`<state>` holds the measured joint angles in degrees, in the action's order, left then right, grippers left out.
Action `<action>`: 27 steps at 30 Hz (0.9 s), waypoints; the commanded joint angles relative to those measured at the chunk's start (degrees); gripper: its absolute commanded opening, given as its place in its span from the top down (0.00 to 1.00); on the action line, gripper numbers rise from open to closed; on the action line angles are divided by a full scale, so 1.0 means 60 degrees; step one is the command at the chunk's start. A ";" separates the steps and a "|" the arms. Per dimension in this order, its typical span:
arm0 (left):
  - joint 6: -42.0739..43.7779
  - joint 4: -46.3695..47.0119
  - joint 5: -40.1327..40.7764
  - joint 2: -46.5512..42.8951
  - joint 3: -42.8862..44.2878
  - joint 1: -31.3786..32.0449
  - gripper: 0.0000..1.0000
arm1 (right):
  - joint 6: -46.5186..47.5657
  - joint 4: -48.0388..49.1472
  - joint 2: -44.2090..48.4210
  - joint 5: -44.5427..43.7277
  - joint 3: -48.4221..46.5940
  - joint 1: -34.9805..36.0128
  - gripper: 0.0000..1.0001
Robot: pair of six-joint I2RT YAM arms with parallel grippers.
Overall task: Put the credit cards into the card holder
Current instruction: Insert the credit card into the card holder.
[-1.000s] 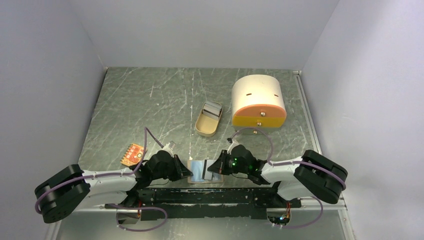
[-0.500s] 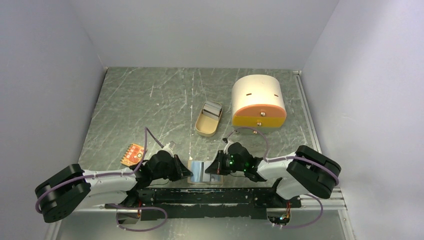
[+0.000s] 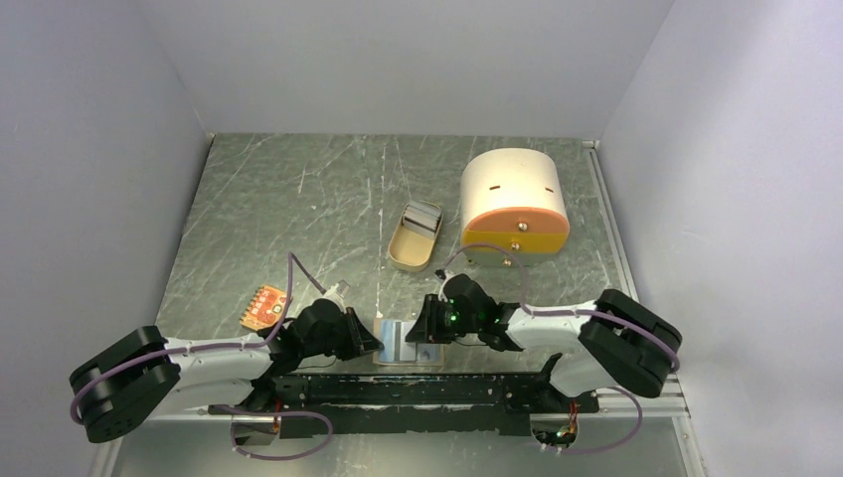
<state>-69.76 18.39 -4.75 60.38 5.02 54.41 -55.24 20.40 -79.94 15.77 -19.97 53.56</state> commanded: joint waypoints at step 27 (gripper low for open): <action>0.0400 0.0172 -0.0342 0.0139 0.0390 -0.0038 0.85 | -0.0308 -0.0252 -0.0313 -0.0376 -0.0359 0.0404 0.65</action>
<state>-68.29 18.50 -5.28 61.08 5.63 54.41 -56.21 17.06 -80.66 13.26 -22.57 55.42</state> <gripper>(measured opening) 0.153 0.350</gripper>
